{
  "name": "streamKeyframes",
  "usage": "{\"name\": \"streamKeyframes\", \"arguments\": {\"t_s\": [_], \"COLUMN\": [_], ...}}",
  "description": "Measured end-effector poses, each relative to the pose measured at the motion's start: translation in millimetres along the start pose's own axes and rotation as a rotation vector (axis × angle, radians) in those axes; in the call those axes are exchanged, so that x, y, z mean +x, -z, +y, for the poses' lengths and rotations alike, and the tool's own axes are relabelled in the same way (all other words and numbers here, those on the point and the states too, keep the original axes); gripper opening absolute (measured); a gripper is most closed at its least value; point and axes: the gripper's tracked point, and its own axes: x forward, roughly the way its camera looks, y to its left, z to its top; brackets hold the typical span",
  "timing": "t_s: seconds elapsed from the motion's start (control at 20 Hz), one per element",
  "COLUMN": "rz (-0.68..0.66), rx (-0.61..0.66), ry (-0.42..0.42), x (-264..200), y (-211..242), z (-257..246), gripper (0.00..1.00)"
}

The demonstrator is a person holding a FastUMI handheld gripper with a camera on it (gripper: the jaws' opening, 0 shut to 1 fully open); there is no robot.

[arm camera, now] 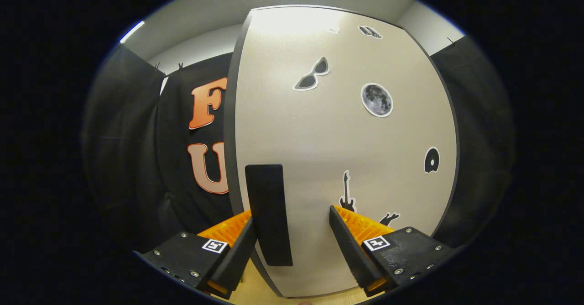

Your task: Open the shoe cabinet door, grab the shoes and put them into the shoe cabinet, then close the shoe cabinet door.

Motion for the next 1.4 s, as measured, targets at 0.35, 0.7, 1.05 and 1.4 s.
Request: {"name": "streamKeyframes", "arguments": {"t_s": [0.35,0.7,1.05,1.4], "rz": [-0.018,-0.034,-0.058,-0.050], "rx": [-0.009,-0.001,0.006,0.006], "ry": [-0.031,-0.020,0.006,0.009], "x": [-29,-94,-178,-233], "y": [-9,-33,-63,-81], "z": [11,-7,-41,-58], "gripper": [0.93,0.93,0.93,0.93]}}
